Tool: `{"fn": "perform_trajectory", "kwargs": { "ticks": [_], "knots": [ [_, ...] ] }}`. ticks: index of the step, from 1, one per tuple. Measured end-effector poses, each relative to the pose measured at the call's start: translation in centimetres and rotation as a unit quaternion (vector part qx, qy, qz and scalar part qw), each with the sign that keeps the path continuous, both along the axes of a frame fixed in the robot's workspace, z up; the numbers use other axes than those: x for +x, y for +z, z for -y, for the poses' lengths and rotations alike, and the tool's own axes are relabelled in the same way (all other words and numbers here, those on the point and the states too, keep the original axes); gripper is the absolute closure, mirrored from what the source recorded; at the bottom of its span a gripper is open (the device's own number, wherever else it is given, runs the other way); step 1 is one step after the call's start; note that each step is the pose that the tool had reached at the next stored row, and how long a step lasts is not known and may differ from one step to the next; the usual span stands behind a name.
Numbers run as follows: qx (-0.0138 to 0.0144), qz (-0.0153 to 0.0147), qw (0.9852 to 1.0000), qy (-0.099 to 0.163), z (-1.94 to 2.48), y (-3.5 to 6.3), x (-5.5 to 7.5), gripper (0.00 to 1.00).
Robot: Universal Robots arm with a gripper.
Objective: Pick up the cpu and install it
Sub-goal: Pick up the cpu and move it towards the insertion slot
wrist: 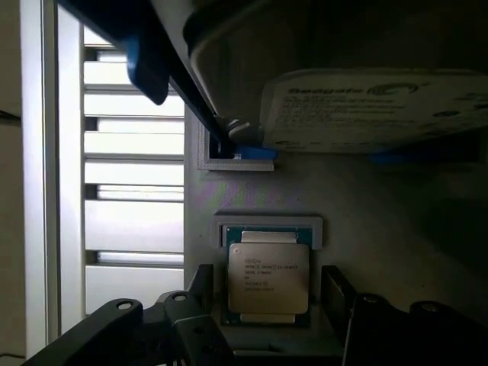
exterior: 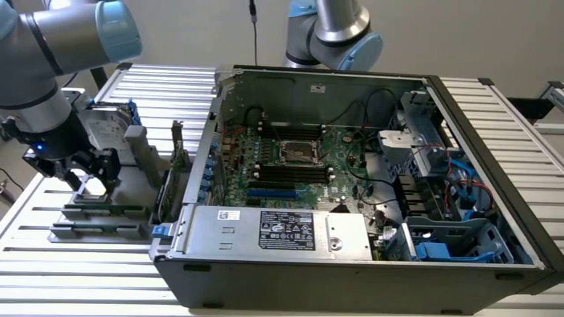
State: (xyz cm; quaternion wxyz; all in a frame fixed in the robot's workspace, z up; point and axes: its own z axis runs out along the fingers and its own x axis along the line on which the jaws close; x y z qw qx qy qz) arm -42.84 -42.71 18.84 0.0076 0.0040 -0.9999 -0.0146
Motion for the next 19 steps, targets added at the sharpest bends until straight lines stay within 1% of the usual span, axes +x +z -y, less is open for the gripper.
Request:
{"fn": "perform_trajectory", "kwargs": {
  "ticks": [9,19],
  "knots": [
    [0.0001,0.0001,1.0,-0.006,-0.03,-0.13,0.01,0.32],
    [0.0,0.0,1.0,-0.007,-0.17,-0.26,0.03,0.32]
  ]
}}
